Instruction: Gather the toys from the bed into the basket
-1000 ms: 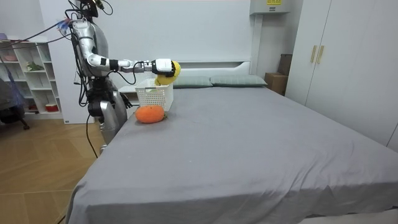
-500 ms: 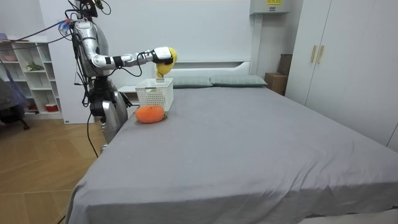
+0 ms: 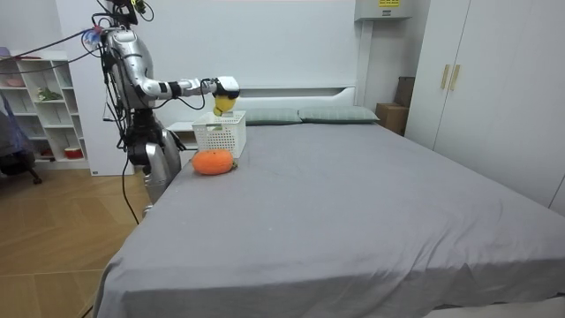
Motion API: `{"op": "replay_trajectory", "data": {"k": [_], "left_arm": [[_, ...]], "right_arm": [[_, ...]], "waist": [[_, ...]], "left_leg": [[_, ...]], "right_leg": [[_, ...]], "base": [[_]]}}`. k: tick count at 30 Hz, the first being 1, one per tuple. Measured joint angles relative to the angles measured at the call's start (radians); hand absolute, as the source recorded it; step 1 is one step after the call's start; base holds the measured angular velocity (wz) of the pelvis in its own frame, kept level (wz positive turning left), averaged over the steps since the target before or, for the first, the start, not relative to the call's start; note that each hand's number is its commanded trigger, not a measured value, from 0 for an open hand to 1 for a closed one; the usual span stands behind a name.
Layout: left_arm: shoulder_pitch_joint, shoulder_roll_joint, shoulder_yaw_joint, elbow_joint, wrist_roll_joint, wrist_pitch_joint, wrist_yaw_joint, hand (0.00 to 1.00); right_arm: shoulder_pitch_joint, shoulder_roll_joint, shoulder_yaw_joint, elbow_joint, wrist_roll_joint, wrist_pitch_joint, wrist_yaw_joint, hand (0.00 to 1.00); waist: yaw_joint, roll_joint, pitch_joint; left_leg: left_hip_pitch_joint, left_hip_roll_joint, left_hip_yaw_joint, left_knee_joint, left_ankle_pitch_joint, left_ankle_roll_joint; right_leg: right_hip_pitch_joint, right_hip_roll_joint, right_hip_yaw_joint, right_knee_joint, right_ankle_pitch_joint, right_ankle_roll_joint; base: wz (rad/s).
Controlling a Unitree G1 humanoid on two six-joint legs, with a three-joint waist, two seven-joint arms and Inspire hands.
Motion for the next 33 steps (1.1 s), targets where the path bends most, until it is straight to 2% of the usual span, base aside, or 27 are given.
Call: {"op": "replay_trajectory", "data": {"k": [3, 5, 7, 8, 9, 10, 11, 13, 18, 24, 27, 33], "left_arm": [[0.003, 0.001, 0.000, 0.000, 0.003, 0.016, -0.012, 0.00], [0.003, 0.003, 0.000, 0.001, 0.004, 0.026, -0.029, 0.00], [0.003, 0.003, 0.000, 0.003, 0.004, 0.036, -0.039, 0.00], [0.004, 0.002, 0.000, 0.003, 0.004, 0.045, -0.045, 0.00], [0.005, 0.002, 0.000, 0.006, 0.004, 0.050, -0.047, 0.00], [0.005, 0.002, 0.000, 0.007, 0.004, 0.051, -0.047, 0.00], [0.006, 0.002, 0.000, 0.008, 0.004, 0.053, -0.050, 0.00], [0.008, 0.002, 0.001, 0.008, 0.004, 0.055, -0.055, 0.00], [0.008, 0.002, -0.001, 0.010, 0.004, 0.069, -0.062, 0.00], [0.010, 0.000, -0.001, 0.009, 0.013, 0.078, -0.063, 0.00], [0.009, -0.001, -0.001, 0.008, 0.014, 0.090, -0.063, 0.00], [0.015, -0.001, 0.000, -0.011, 0.028, 0.091, -0.058, 0.00]], "right_arm": [[-0.025, 0.004, 0.033, 0.000, 0.001, 0.007, 0.025, 1.00], [-0.028, 0.006, 0.042, 0.005, -0.001, 0.022, 0.036, 0.95], [-0.035, 0.007, 0.058, 0.022, -0.002, 0.035, 0.043, 0.75], [-0.035, 0.009, 0.068, 0.034, -0.003, 0.039, 0.049, 0.56], [-0.035, 0.015, 0.073, 0.050, -0.004, 0.042, 0.057, 0.19], [-0.035, 0.019, 0.074, 0.056, -0.003, 0.045, 0.060, 0.07], [-0.035, 0.028, 0.074, 0.062, -0.013, 0.054, 0.067, 0.00], [-0.035, 0.039, 0.076, 0.064, -0.039, 0.059, 0.069, 0.00], [-0.056, 0.042, 0.108, 0.105, -0.047, 0.067, 0.076, 0.00], [-0.058, 0.055, 0.109, 0.144, -0.044, 0.067, 0.077, 0.00], [-0.060, 0.059, 0.109, 0.161, -0.044, 0.067, 0.072, 0.00], [-0.060, 0.062, 0.109, 0.174, -0.046, 0.067, 0.053, 0.00]], "waist": [[0.016, -0.005, 0.0009], [0.029, -0.004, 0.0023], [0.046, -0.008, 0.0046], [0.051, -0.009, 0.0061], [0.054, -0.010, 0.0069], [0.054, -0.011, 0.0074], [0.054, -0.012, 0.0084], [0.068, -0.010, 0.0133], [0.084, -0.014, 0.0149], [0.106, -0.017, 0.0135], [0.107, -0.018, 0.0126], [0.106, -0.017, 0.0130]], "left_leg": [[-0.004, -0.001, -0.011, 0.003, 0.000, 0.000], [-0.005, -0.004, -0.023, 0.004, 0.000, 0.000], [-0.005, -0.006, -0.027, 0.005, 0.000, 0.000], [-0.006, -0.008, -0.031, 0.005, 0.000, 0.000], [-0.013, -0.010, -0.038, 0.007, 0.000, 0.001], [-0.014, -0.012, -0.044, 0.009, 0.000, 0.001], [-0.015, -0.015, -0.049, 0.010, 0.000, 0.001], [-0.016, -0.016, -0.049, 0.010, 0.000, 0.002], [-0.019, -0.016, -0.052, 0.011, -0.001, 0.003], [-0.017, -0.016, -0.052, 0.011, 0.000, 0.003], [-0.016, -0.016, -0.052, 0.011, 0.000, 0.003], [-0.019, -0.016, -0.052, 0.016, -0.001, 0.003]], "right_leg": [[0.000, 0.000, -0.017, 0.000, 0.000, 0.000], [0.001, -0.002, -0.029, 0.000, 0.000, 0.000], [0.001, -0.002, -0.030, -0.001, 0.000, 0.000], [0.002, -0.003, -0.031, -0.001, -0.001, 0.001], [0.002, -0.005, -0.036, -0.001, -0.001, 0.002], [0.002, -0.006, -0.042, -0.001, -0.002, 0.003], [0.002, -0.008, -0.045, -0.001, -0.003, 0.005], [0.001, -0.009, -0.047, -0.001, -0.004, 0.006], [-0.001, -0.009, -0.048, -0.001, -0.004, 0.007], [0.001, -0.008, -0.038, -0.001, -0.004, 0.007], [0.002, -0.008, -0.029, -0.001, -0.004, 0.007], [0.002, -0.007, -0.025, -0.001, -0.004, 0.007]], "base": [[0.13], [0.15], [0.07], [0.10], [0.15], [0.19], [0.12], [0.03], [0.00], [0.00], [0.00], [0.00]]}}
